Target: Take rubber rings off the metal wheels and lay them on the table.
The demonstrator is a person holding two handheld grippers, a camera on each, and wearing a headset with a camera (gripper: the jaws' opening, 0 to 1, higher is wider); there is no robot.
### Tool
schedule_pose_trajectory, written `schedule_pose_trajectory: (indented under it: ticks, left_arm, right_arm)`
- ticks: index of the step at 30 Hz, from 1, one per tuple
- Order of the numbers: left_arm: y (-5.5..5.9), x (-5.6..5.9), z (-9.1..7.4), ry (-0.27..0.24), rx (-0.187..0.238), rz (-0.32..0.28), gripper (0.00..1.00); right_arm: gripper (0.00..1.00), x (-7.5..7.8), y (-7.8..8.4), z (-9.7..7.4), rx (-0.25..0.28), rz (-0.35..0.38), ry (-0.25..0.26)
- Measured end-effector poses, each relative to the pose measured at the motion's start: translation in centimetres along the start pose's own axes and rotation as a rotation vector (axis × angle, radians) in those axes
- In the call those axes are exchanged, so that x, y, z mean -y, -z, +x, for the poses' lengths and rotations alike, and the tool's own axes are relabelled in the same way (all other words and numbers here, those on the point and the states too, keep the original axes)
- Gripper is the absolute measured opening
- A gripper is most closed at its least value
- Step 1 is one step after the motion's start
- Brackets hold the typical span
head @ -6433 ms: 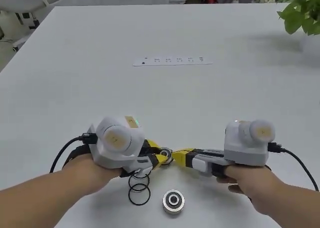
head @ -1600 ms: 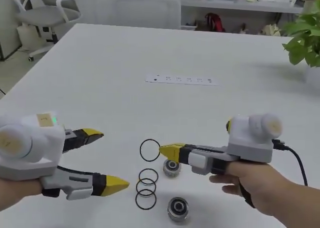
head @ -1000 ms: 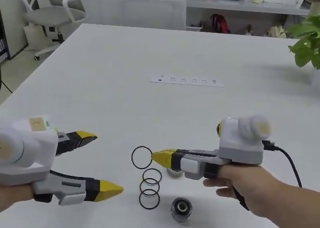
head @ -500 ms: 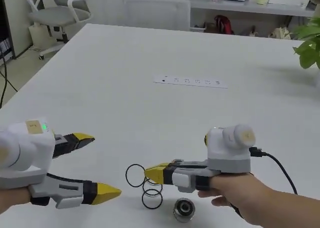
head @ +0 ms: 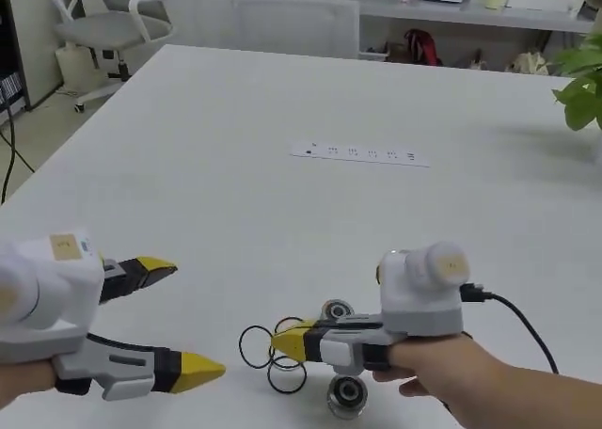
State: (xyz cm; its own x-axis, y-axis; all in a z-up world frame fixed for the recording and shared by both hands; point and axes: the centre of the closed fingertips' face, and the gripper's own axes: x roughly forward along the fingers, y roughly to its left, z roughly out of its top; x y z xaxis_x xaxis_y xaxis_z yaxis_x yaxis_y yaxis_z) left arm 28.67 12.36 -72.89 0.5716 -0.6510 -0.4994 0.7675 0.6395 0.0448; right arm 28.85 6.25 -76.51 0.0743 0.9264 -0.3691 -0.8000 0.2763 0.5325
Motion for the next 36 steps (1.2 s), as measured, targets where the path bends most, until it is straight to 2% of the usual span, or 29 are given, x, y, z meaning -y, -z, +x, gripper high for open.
schedule_pose_trajectory:
  ticks: [11,18,36]
  left_arm:
    - [0.4,0.2,0.1,0.005,-0.011,-0.005,0.82]
    - [0.7,0.3,0.2,0.01,-0.018,-0.009,0.82]
    - [0.9,0.6,0.3,0.019,-0.025,-0.007,0.82]
  right_arm:
    - [0.0,0.7,0.9,0.1,-0.043,-0.061,0.045]
    - [0.01,0.8,1.1,0.1,-0.056,-0.086,0.053]
    - [0.15,1.4,0.4,-0.7,-0.027,-0.11,0.084]
